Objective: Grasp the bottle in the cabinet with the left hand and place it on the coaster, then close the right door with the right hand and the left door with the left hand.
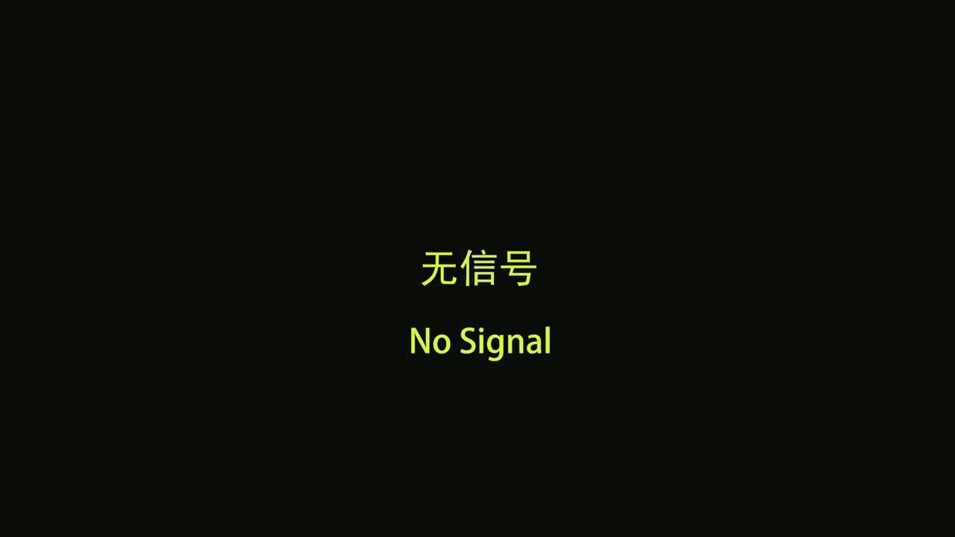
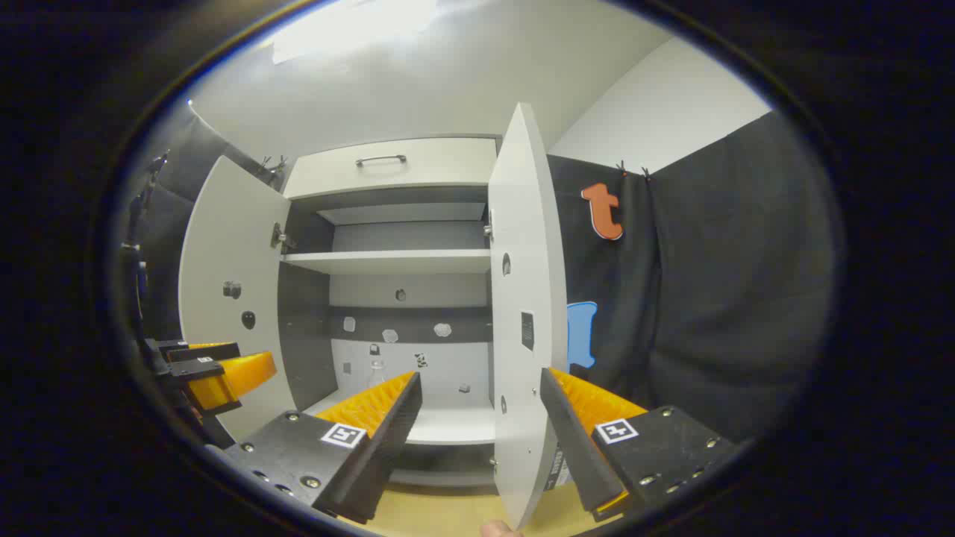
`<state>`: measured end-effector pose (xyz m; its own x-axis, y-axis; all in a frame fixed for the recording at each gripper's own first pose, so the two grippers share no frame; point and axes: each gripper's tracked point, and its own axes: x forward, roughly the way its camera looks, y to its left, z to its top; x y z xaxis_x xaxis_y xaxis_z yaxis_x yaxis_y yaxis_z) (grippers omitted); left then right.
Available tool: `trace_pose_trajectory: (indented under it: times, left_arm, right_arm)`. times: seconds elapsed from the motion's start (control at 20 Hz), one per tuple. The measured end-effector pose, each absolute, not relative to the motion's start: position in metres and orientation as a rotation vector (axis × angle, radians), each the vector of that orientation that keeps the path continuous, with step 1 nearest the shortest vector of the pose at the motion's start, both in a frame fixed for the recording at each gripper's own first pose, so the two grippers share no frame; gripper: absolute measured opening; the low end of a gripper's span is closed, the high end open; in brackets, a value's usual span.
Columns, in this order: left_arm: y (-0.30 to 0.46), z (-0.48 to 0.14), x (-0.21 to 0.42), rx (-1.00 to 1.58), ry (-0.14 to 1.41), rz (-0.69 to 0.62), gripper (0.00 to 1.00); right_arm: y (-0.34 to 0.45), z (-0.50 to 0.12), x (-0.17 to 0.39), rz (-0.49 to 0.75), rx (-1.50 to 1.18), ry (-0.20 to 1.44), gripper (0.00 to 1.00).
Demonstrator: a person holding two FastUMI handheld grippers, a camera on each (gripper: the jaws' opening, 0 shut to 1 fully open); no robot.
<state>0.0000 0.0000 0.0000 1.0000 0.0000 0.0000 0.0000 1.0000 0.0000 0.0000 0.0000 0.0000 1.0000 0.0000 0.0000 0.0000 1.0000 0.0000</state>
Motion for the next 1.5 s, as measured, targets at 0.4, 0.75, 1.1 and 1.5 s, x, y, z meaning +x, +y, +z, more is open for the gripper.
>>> trace_pose_trajectory:
  times: [0.4, 0.75, 1.1, 1.5]
  left_arm:
    - [0.005, -0.01, 0.001, 0.026, 0.033, 0.022, 0.97]
    - [0.005, -0.022, 0.009, 0.032, 0.065, 0.019, 0.97]
    - [0.009, -0.034, 0.043, -0.039, 0.076, -0.014, 0.97]
    - [0.004, -0.066, 0.152, -0.042, 0.104, -0.061, 0.97]
  right_arm:
    - [0.004, -0.002, 0.004, 0.025, -0.002, 0.006, 0.96]
    - [0.002, -0.004, -0.001, 0.013, -0.017, 0.008, 0.94]
    - [-0.011, -0.002, -0.009, -0.016, -0.018, 0.002, 0.96]
    - [-0.056, 0.006, -0.032, -0.131, -0.059, -0.028, 0.96]
